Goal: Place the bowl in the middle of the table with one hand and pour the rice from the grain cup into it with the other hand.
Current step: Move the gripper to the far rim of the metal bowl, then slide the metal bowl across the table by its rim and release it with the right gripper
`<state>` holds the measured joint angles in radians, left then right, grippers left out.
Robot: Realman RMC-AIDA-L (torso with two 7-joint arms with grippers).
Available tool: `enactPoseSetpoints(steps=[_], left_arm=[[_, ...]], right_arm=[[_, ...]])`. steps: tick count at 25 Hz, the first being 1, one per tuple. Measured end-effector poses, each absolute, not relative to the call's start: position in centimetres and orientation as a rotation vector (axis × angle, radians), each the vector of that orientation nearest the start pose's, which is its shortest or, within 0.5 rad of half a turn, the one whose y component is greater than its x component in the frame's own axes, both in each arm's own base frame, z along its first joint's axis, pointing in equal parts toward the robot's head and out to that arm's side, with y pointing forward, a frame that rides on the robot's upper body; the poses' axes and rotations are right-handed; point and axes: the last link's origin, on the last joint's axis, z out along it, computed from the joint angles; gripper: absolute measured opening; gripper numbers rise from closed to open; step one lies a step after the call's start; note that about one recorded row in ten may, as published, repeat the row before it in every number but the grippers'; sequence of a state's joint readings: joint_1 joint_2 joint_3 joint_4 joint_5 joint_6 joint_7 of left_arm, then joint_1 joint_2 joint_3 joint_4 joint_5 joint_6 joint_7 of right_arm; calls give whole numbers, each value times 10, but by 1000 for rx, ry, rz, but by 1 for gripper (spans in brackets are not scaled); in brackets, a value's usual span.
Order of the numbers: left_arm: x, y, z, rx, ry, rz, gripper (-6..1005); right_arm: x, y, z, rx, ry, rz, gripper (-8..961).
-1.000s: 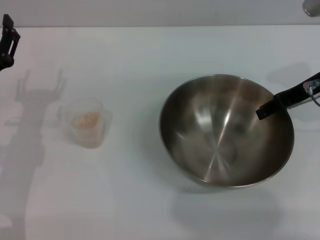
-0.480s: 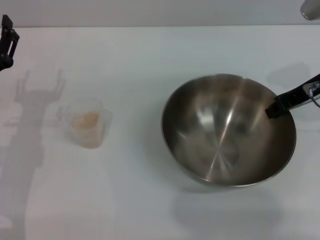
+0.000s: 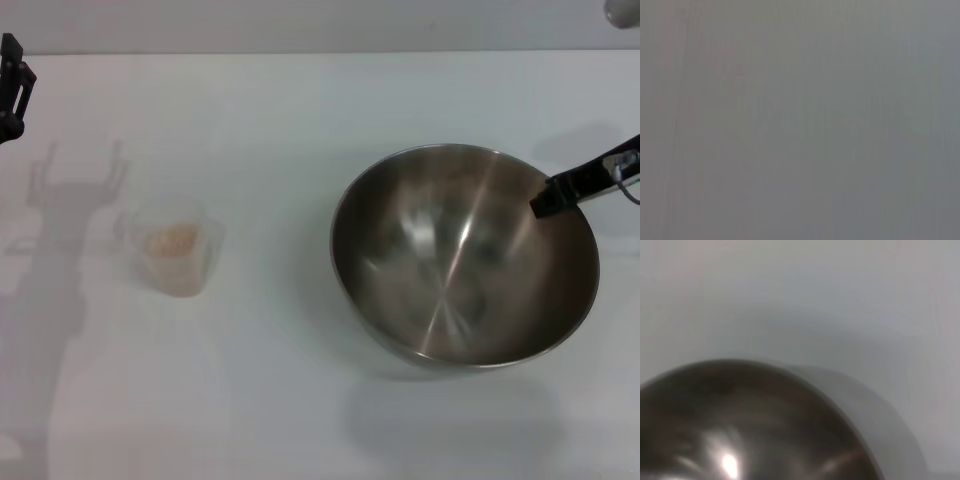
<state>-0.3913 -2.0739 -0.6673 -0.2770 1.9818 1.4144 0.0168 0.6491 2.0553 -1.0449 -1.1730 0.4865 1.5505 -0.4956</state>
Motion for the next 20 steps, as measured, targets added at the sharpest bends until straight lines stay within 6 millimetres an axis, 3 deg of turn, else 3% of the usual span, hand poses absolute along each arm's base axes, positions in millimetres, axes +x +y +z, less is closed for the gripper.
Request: enactPoseSetpoints(steps=[20], left_arm=[[-304, 314, 6, -1391, -370, -828, 834]], right_arm=[[196, 398, 46, -2327, 1273, 9, 46]])
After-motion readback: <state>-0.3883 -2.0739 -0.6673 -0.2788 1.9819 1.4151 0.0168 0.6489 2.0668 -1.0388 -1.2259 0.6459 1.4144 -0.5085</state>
